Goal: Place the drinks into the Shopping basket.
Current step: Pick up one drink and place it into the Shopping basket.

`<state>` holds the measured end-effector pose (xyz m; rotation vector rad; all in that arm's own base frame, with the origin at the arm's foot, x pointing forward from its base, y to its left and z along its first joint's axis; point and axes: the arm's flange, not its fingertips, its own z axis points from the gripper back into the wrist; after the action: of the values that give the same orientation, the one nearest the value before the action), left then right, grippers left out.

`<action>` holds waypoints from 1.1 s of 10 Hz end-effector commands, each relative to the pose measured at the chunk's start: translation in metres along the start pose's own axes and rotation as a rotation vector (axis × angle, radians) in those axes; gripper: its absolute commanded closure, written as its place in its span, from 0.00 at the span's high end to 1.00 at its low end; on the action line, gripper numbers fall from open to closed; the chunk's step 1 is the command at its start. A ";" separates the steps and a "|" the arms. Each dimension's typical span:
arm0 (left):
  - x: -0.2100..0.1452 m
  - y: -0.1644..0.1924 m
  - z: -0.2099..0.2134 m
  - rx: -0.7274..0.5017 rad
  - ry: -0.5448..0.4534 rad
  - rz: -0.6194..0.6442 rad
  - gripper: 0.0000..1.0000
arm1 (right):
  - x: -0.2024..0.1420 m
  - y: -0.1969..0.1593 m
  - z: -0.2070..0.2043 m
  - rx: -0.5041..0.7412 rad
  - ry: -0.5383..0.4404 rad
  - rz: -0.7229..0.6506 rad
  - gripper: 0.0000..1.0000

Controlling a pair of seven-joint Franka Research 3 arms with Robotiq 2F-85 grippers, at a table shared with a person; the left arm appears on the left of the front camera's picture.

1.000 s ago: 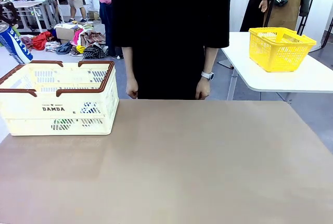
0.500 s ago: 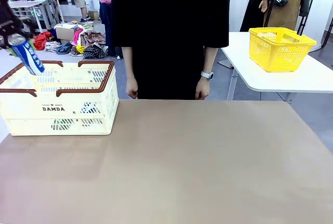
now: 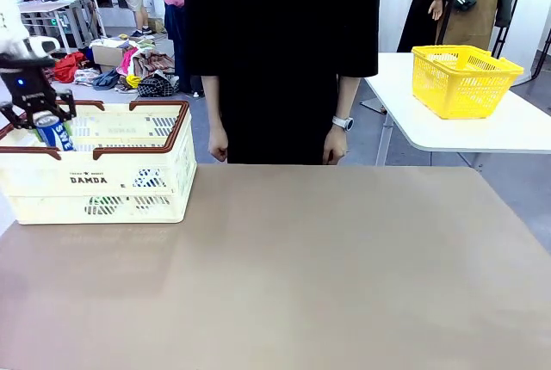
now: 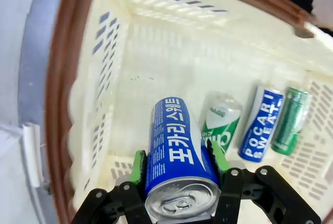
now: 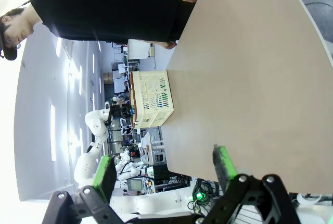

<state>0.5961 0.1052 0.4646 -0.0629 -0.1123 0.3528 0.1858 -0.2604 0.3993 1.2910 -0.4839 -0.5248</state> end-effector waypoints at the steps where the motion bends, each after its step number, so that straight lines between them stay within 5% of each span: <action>1: 0.003 -0.004 -0.015 0.039 -0.032 -0.015 0.00 | 0.000 0.002 0.000 0.006 0.000 0.010 1.00; 6: -0.001 -0.017 -0.030 0.072 -0.024 -0.054 0.00 | 0.000 0.002 0.000 0.006 0.000 0.010 1.00; 7: -0.001 -0.019 -0.031 0.073 -0.017 -0.057 0.08 | 0.000 0.002 0.000 0.006 0.000 0.010 1.00; 9: -0.001 -0.024 -0.032 0.067 -0.002 -0.070 1.00 | 0.000 0.002 0.000 0.006 0.000 0.010 1.00; 11: -0.002 -0.024 -0.033 0.060 0.000 -0.072 1.00 | 0.000 0.002 0.000 0.006 0.000 0.010 1.00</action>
<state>0.6106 0.0806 0.4330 -0.0044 -0.0999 0.2778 0.1858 -0.2603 0.3992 1.2910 -0.4838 -0.5247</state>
